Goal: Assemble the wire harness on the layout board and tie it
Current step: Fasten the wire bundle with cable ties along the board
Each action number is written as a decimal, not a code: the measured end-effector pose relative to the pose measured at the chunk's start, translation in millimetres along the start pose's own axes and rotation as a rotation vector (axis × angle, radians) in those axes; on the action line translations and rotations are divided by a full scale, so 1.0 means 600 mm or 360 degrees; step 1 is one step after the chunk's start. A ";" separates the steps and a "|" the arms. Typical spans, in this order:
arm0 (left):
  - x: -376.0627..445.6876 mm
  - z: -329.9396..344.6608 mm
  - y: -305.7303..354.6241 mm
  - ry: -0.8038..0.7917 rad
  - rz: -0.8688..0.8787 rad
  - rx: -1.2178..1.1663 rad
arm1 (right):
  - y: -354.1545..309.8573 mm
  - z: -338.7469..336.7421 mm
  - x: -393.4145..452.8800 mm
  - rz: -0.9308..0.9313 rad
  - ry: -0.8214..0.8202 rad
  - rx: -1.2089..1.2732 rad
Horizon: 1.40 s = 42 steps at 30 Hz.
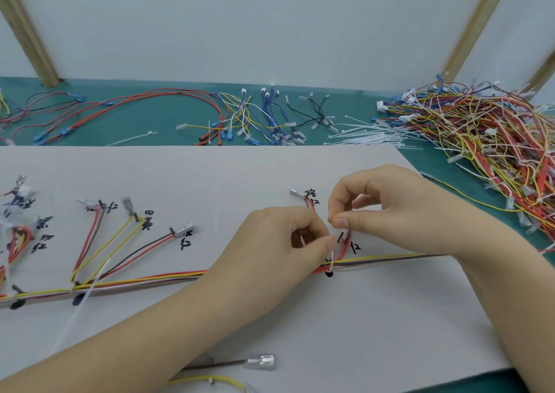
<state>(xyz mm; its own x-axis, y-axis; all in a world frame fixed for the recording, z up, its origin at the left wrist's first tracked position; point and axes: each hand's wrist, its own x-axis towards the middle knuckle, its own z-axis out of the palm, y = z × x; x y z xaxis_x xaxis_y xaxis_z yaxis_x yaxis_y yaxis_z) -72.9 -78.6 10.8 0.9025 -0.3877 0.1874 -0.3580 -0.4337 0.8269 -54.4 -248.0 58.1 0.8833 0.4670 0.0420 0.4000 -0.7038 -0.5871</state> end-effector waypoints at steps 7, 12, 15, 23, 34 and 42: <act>-0.002 -0.001 0.002 -0.0081 0.0013 0.0052 | 0.001 0.001 0.001 0.0012 0.0086 0.0069; -0.003 -0.002 0.007 -0.0120 0.0040 0.0107 | 0.004 0.001 0.002 0.0012 0.0145 0.0111; -0.004 -0.002 0.008 -0.0122 0.0054 0.0126 | 0.005 0.002 0.002 0.0029 0.0135 0.0195; -0.003 -0.002 0.009 -0.0179 0.0071 0.0192 | 0.002 -0.001 0.000 0.0057 0.0061 0.0701; -0.001 0.002 0.005 -0.0189 0.0231 0.0524 | 0.000 0.008 0.001 0.0019 0.0000 0.1110; -0.009 0.002 0.008 -0.0103 0.0081 0.0314 | 0.009 -0.001 0.004 0.0036 -0.0046 0.1056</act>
<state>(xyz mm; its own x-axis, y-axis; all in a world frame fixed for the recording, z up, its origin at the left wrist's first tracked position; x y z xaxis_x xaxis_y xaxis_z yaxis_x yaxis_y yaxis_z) -79.5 -79.4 13.0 0.8672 -0.4616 0.1868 -0.4484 -0.5605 0.6963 -50.0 -250.8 55.4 0.8792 0.4764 0.0074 0.1376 -0.2391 -0.9612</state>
